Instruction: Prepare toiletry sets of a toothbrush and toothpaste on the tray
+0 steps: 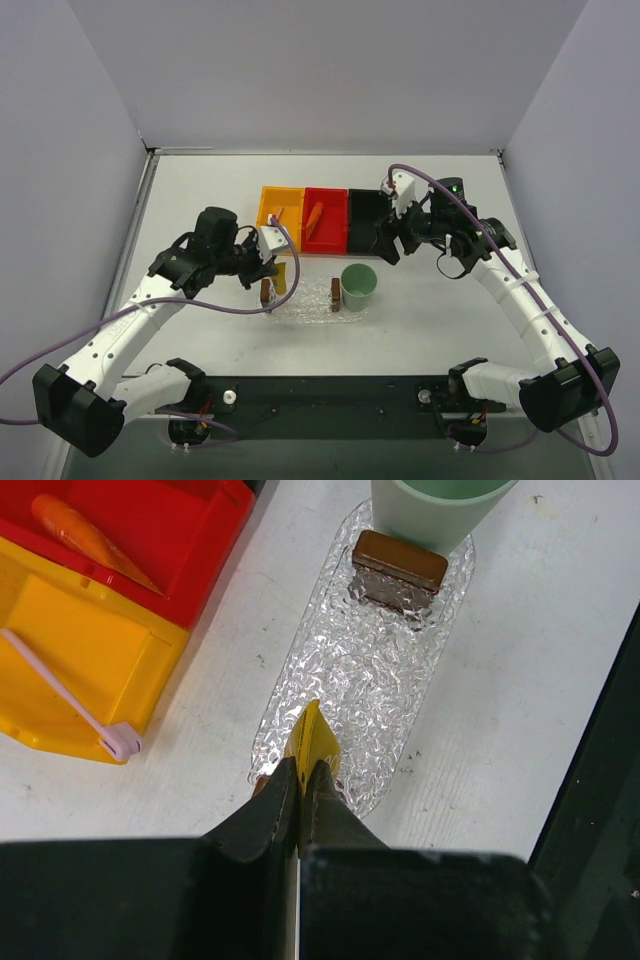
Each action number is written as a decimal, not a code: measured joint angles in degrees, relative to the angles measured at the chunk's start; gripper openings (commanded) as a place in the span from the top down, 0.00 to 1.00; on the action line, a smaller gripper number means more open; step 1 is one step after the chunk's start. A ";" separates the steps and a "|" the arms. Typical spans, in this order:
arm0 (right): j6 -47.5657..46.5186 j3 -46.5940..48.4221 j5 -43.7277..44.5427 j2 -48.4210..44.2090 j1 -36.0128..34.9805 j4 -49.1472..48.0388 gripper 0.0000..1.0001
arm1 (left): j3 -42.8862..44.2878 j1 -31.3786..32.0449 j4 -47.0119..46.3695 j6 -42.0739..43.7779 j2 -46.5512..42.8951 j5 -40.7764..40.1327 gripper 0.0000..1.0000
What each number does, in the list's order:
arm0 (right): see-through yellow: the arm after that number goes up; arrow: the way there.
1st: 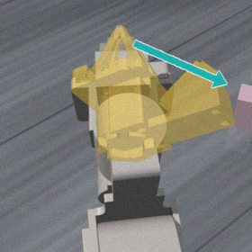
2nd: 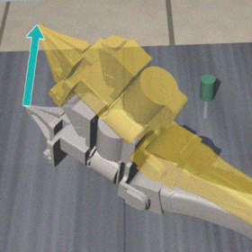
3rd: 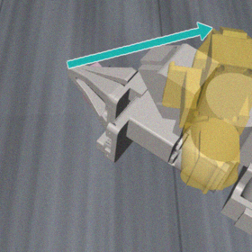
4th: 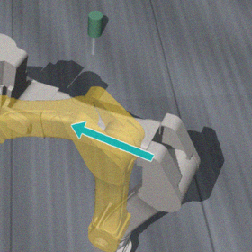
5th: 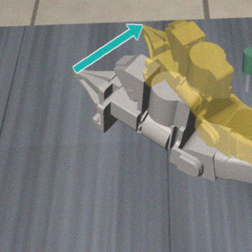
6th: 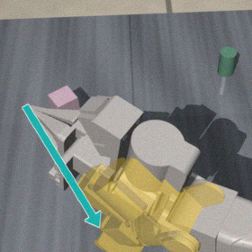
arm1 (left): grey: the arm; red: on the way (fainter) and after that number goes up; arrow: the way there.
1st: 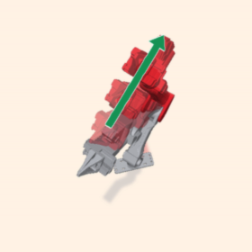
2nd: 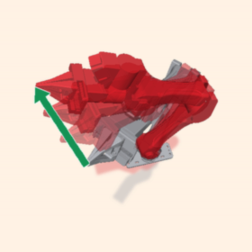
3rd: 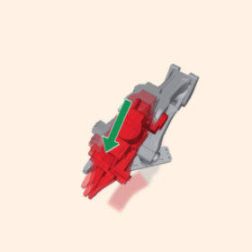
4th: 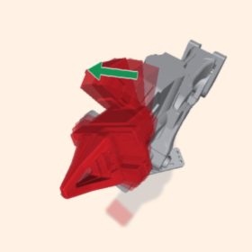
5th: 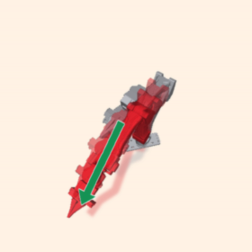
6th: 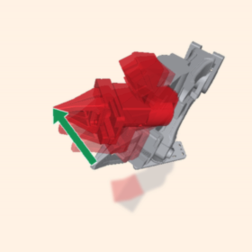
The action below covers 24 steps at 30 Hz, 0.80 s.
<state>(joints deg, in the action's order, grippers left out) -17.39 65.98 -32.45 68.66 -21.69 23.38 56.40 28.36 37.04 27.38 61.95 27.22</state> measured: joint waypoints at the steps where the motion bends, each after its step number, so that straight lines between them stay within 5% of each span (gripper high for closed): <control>1: 0.07 -0.02 -0.04 0.00 0.02 0.00 0.31 | -0.17 0.00 -0.39 0.00 0.00 -0.04 1.00; 24: 0.79 -0.90 -0.59 0.00 0.39 -0.39 0.31 | -5.53 0.04 -6.47 -0.76 1.88 -0.04 1.00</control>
<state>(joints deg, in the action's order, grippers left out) -16.60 65.08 -33.04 68.66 -21.30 22.98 50.87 28.40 30.57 26.61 63.83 27.18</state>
